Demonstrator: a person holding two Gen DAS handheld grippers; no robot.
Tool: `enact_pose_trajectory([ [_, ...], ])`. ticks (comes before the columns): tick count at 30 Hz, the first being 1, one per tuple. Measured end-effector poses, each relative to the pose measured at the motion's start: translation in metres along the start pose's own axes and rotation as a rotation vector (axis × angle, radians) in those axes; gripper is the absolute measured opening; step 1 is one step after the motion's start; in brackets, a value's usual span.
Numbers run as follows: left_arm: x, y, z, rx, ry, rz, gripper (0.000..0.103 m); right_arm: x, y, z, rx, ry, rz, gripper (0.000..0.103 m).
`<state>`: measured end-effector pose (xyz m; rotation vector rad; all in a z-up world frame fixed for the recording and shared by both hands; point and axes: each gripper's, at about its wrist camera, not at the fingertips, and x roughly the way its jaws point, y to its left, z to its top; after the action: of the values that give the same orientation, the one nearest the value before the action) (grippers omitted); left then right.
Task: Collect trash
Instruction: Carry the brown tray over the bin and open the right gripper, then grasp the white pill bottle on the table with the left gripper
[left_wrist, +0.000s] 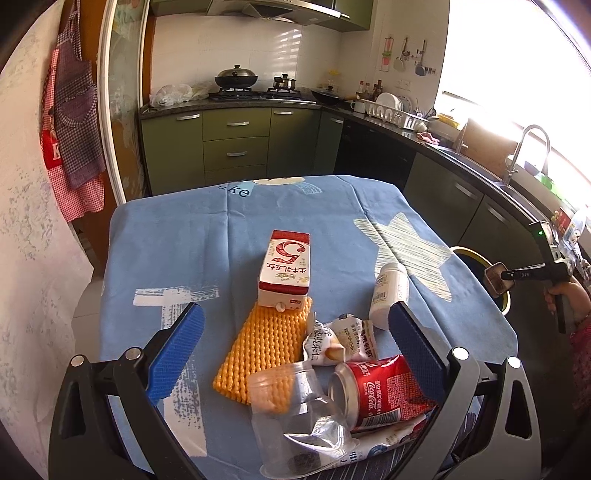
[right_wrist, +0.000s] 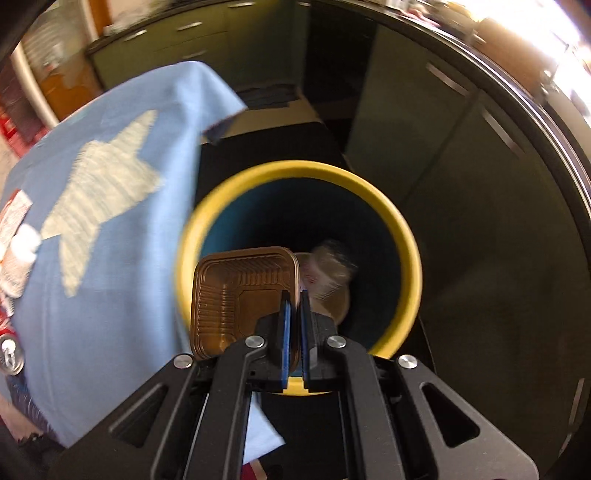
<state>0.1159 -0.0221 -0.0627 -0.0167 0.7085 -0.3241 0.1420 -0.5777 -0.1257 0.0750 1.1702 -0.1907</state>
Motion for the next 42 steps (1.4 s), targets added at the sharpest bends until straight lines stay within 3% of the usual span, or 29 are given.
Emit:
enact_pose_trajectory([
  [2, 0.002, -0.003, 0.001, 0.005, 0.005, -0.006, 0.098, 0.002, -0.010, -0.001, 0.033, -0.013, -0.020, 0.017],
  [8, 0.006, -0.017, 0.008, 0.046, 0.021, -0.039, 0.098, -0.005, -0.014, -0.009, 0.047, -0.050, 0.012, 0.018],
  [13, 0.013, -0.040, 0.018, 0.118, 0.057, -0.110, 0.098, -0.016, -0.010, -0.021, 0.025, -0.071, 0.033, 0.023],
  [17, 0.027, -0.065, 0.025, 0.204, 0.133, -0.193, 0.098, -0.020, -0.003, -0.026, 0.011, -0.077, 0.048, 0.025],
  [24, 0.065, -0.101, 0.046, 0.251, 0.305, -0.317, 0.098, -0.023, 0.000, -0.031, 0.007, -0.086, 0.074, 0.026],
  [27, 0.088, -0.113, 0.053, 0.273, 0.379, -0.323, 0.098, -0.024, -0.001, -0.034, 0.008, -0.088, 0.083, 0.026],
  [38, 0.173, -0.147, 0.055, 0.378, 0.588, -0.214, 0.098, -0.016, -0.008, -0.037, 0.020, -0.089, 0.111, 0.031],
  [42, 0.189, -0.150, 0.047, 0.397, 0.625, -0.196, 0.098, -0.013, -0.012, -0.039, 0.029, -0.090, 0.119, 0.032],
])
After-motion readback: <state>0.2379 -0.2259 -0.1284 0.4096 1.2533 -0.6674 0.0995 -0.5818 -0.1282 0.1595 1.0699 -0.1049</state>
